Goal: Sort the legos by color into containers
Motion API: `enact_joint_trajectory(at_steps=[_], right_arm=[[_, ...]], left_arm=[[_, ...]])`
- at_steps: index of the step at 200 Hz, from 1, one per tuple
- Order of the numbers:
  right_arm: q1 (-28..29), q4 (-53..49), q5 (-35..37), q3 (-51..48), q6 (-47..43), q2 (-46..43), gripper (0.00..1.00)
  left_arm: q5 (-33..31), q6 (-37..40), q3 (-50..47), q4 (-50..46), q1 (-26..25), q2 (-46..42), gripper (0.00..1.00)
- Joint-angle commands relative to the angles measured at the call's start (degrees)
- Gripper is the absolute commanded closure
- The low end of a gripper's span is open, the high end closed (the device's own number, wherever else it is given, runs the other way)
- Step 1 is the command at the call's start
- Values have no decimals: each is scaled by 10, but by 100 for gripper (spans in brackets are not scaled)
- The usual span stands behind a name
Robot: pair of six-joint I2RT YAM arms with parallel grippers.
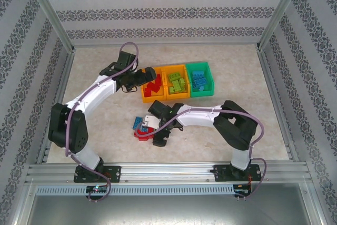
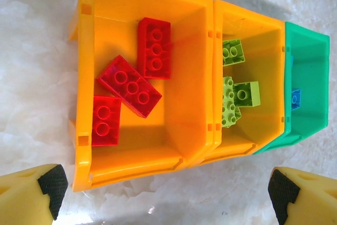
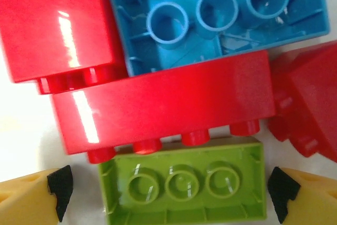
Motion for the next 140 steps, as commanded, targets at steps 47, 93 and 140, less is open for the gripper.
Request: enact_joint_trajectory(at_steps=[47, 93, 140], right_arm=[[4, -38, -15, 36, -39, 50, 18], [-12, -34, -10, 11, -26, 27, 35], [-29, -23, -10, -26, -1, -28, 46]], left_arm=[[2, -10, -22, 21, 15, -25, 0], [0, -10, -37, 20, 19, -34, 0], [-1, -9, -44, 17, 21, -37, 0]])
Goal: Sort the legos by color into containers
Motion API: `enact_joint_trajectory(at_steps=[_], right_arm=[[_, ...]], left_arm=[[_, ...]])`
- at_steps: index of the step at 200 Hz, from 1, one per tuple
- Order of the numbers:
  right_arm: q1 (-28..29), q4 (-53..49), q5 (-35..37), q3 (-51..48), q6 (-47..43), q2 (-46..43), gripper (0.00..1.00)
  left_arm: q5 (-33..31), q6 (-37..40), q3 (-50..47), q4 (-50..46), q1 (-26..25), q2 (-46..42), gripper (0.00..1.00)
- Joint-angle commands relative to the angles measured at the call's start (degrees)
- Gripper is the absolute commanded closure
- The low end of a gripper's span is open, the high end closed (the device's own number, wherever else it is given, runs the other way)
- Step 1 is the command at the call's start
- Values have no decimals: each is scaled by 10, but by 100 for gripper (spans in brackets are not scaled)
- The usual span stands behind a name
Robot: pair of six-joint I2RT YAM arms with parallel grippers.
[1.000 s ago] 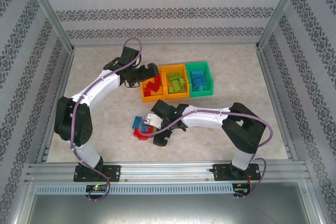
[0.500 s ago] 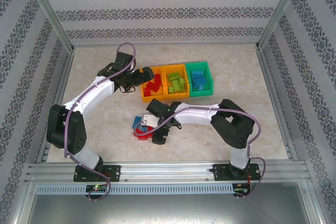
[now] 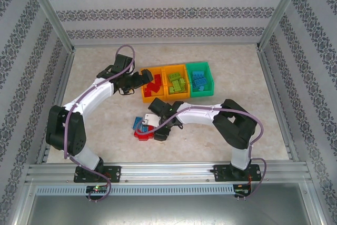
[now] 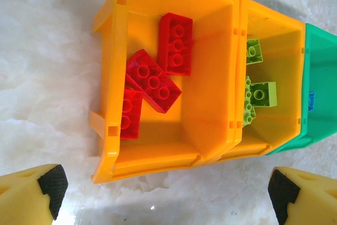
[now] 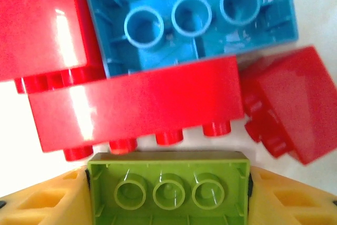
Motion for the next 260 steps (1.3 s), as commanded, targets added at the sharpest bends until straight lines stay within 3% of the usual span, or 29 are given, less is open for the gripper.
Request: enact_joint_trajectory(at_steps=[1, 48, 95, 136, 200, 260], right_arm=[[-12, -15, -7, -31, 20, -28, 46], [-52, -12, -1, -59, 50, -94, 45], [-150, 3, -39, -30, 124, -141, 45], [-217, -22, -41, 75, 205, -76, 44], [-266, -62, -19, 211, 308, 32, 44], [-307, -76, -23, 252, 403, 67, 42]], left_arm=[[-1, -4, -8, 10, 6, -20, 0], [1, -5, -16, 9, 7, -21, 0], [-17, -7, -22, -28, 7, -25, 1], [-31, 6, -37, -65, 8, -38, 0], [-35, 11, -76, -95, 4, -70, 0], [-59, 48, -83, -154, -62, -90, 3]])
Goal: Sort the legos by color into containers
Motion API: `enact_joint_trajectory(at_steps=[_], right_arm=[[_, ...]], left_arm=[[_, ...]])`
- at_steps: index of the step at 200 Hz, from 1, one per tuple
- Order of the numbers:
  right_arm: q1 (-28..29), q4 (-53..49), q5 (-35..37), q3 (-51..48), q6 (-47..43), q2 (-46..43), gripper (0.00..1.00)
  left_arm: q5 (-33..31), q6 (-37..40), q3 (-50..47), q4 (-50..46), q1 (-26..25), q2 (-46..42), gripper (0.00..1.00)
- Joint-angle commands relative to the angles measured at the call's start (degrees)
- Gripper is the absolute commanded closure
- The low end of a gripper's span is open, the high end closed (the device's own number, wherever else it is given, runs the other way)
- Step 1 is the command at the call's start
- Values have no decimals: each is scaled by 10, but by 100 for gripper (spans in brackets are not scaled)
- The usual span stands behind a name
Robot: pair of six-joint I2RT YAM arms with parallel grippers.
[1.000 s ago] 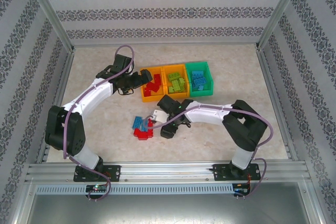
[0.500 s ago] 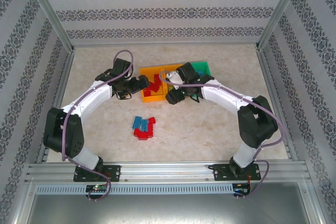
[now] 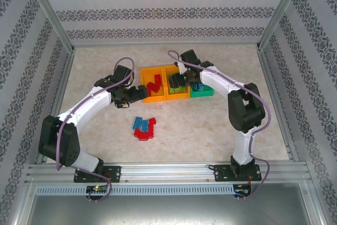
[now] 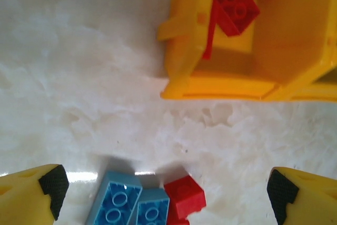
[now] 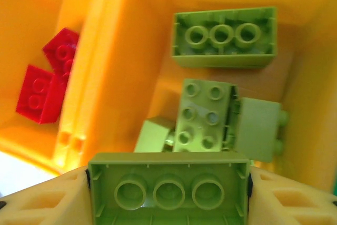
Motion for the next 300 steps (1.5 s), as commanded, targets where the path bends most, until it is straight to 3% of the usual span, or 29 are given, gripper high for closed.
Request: enact_joint_trajectory(at_steps=[1, 60, 141, 172, 300], right_arm=[[-9, -25, 6, 33, 55, 15, 42], [-14, -55, 23, 67, 88, 37, 29], [-14, -44, 14, 64, 109, 28, 12], [-15, -40, 13, 61, 115, 15, 11], [-26, -21, 19, 21, 121, -52, 10]], left_arm=[[-13, 26, -8, -40, -29, -15, 4], [8, 19, 38, -54, -115, 64, 10], [69, -39, 99, -100, -146, 167, 28], [82, -53, 112, -129, -155, 193, 34], [36, -68, 122, -177, -167, 204, 32]])
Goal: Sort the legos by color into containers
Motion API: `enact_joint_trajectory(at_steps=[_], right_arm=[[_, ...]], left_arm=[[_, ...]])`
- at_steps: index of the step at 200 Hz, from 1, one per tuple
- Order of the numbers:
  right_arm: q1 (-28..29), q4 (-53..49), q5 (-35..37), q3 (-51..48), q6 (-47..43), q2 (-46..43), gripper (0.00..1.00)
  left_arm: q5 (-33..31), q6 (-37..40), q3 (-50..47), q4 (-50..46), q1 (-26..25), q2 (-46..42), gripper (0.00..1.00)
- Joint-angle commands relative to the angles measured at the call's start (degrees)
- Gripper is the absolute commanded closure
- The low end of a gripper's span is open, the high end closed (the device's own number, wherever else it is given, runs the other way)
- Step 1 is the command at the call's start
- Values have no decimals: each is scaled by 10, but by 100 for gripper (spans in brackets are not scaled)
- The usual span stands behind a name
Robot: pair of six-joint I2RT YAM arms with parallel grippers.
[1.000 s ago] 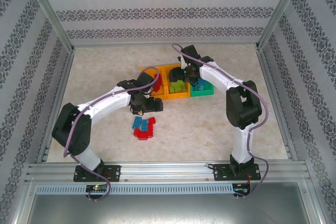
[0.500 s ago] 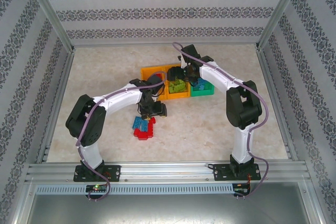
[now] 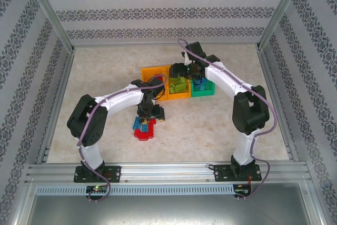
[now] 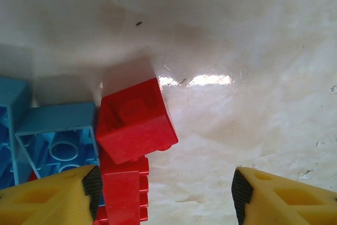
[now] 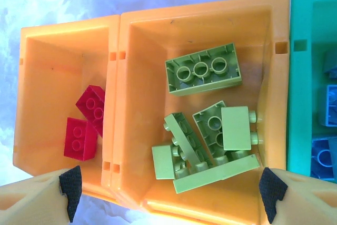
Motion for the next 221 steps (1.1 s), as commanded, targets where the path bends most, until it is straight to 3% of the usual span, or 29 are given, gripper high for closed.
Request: enact_joint_trajectory(at_steps=[1, 126, 147, 178, 221], right_arm=[[-9, 3, 10, -19, 7, -22, 10], [-25, 0, 19, -49, 9, -60, 9], [-26, 4, 24, -57, 11, -74, 9], [-31, 5, 36, -70, 13, -99, 9], [-46, 5, 35, -88, 14, -126, 8]], left_arm=[[-20, -12, 17, -31, -11, 7, 32], [-22, 4, 64, -6, -11, 74, 33], [-23, 15, 90, -10, -11, 87, 37], [-25, 24, 100, -19, -11, 100, 52], [-28, 38, 86, -25, -13, 105, 49]])
